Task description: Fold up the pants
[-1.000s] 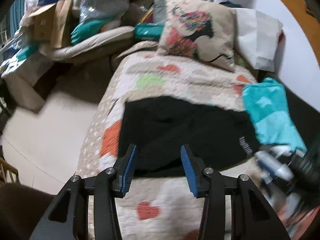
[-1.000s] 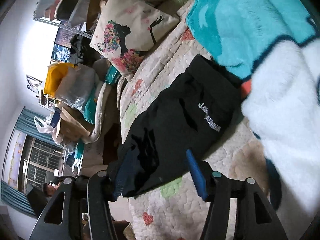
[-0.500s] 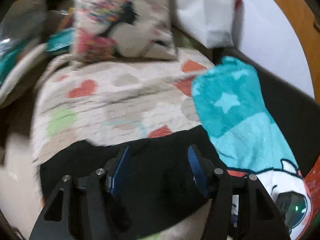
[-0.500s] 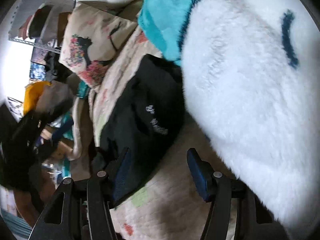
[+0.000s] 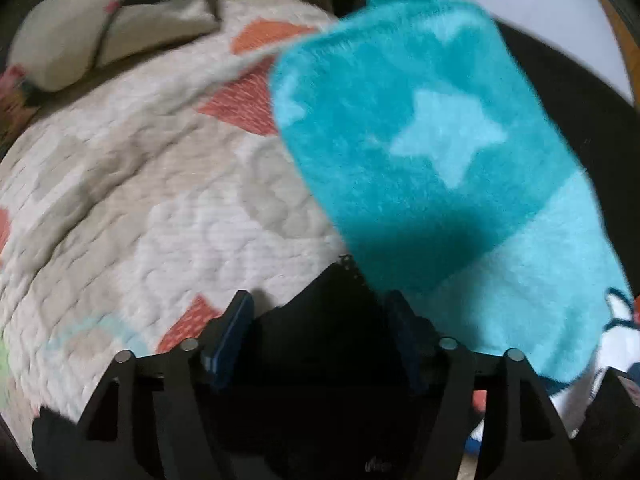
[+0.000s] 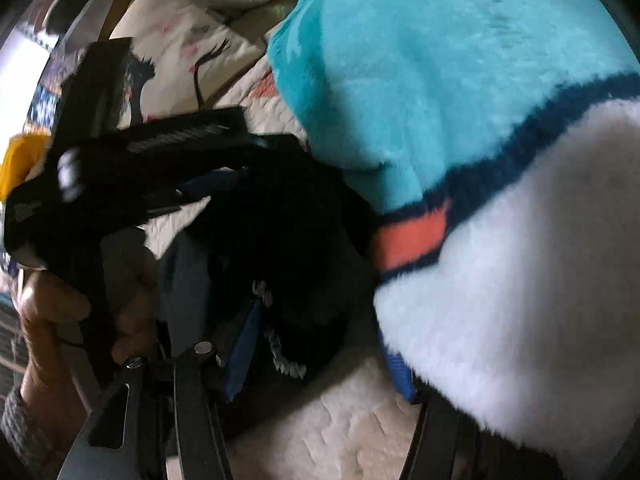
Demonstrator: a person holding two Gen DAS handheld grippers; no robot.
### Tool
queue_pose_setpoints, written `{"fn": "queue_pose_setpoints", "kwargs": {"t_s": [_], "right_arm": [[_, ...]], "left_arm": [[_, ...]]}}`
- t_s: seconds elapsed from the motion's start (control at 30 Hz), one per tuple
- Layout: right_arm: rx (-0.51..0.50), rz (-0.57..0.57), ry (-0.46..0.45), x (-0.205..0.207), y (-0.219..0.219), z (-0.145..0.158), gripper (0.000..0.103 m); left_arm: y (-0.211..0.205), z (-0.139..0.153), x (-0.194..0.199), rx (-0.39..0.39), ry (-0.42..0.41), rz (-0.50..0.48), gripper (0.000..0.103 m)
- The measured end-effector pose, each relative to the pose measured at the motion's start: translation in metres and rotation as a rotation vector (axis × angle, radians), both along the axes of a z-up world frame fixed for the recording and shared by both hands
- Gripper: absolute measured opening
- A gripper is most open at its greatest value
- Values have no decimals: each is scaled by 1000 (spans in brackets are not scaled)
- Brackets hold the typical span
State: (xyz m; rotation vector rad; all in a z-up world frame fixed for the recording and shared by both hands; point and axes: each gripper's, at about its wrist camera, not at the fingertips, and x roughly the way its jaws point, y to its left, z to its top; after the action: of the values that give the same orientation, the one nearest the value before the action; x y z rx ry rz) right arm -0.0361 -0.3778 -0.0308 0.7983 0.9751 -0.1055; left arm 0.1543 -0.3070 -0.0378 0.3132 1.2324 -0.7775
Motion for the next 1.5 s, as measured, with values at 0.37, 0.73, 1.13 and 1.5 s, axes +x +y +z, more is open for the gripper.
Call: {"fn": "queue_pose_setpoints", "kwargs": {"t_s": [0.37, 0.73, 1.13, 1.5], "right_arm": [[47, 99, -117, 3, 3, 23, 20], [-172, 455, -330, 0, 115, 93, 20], [-289, 792, -286, 29, 257, 67, 20], [-365, 876, -267, 30, 302, 45, 29]], "left_arm": [[28, 54, -17, -95, -54, 28, 11], [181, 111, -27, -297, -70, 258, 11], [346, 61, -30, -414, 29, 612, 11], [425, 25, -34, -510, 134, 883, 12]]}}
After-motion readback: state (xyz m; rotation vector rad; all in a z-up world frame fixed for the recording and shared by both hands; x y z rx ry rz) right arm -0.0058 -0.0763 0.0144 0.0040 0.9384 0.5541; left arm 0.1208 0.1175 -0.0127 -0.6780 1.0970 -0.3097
